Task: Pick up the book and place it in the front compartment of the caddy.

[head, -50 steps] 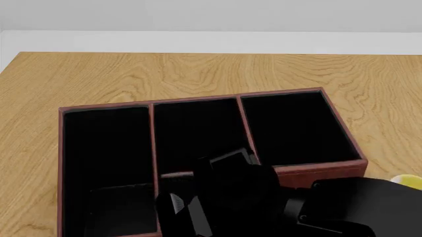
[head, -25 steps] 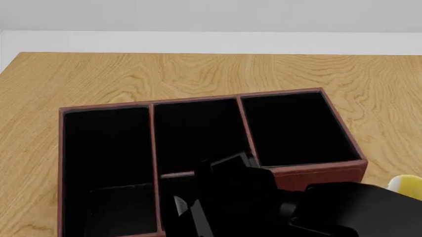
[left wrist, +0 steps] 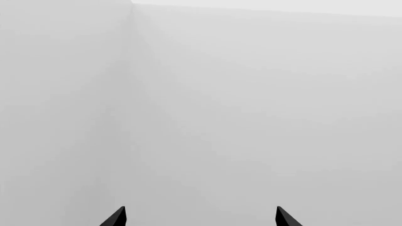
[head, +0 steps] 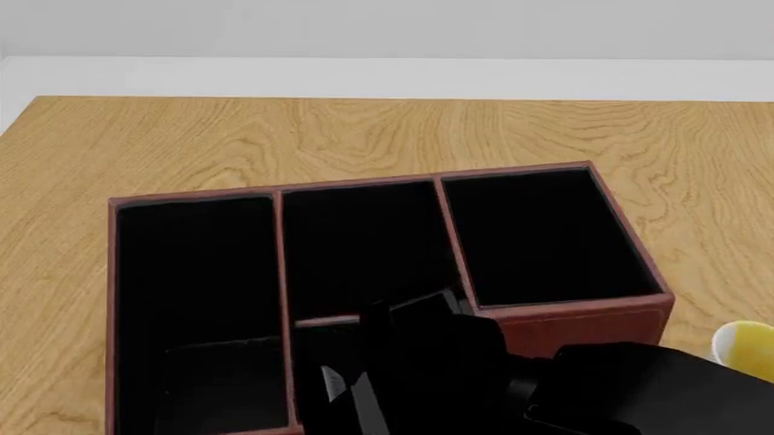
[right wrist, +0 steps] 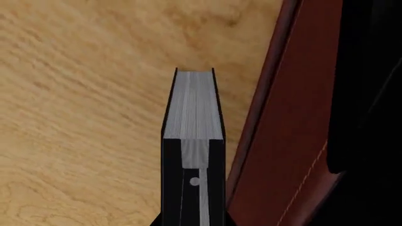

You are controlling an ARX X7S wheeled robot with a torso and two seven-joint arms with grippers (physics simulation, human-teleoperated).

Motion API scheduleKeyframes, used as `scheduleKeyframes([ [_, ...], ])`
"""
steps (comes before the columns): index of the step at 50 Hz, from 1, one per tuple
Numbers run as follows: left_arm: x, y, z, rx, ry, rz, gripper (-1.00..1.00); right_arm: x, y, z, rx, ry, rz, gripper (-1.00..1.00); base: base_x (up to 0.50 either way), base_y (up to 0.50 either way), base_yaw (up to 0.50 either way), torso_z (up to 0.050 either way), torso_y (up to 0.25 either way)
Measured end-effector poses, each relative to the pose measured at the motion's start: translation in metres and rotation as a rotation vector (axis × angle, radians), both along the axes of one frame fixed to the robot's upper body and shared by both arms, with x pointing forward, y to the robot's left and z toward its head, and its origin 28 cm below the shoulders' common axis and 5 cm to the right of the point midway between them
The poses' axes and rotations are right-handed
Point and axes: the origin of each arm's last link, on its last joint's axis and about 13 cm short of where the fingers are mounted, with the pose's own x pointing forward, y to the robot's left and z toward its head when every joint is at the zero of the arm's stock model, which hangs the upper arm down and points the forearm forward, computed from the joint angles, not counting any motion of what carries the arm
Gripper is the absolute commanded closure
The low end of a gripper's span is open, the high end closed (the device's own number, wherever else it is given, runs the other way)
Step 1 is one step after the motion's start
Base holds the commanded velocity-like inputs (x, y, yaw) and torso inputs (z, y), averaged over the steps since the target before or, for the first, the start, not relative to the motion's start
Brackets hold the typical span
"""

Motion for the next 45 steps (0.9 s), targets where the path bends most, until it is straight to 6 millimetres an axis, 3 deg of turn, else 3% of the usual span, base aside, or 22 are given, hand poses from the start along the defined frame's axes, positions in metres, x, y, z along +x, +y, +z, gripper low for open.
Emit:
scheduleKeyframes([
  [18,0.0,0.0,0.001,-0.004,-0.006,-0.001,-1.0,-0.014,-0.002,0.004,0.004,0.02,0.024,1.0,0.0,0.0,0.0,-0.001,0.0],
  [45,-0.003,0.001,0.002,-0.012,-0.017,-0.01,-1.0,-0.043,0.008,0.061,0.01,0.021,0.065,1.0,0.0,0.0,0.0,0.0,0.0],
])
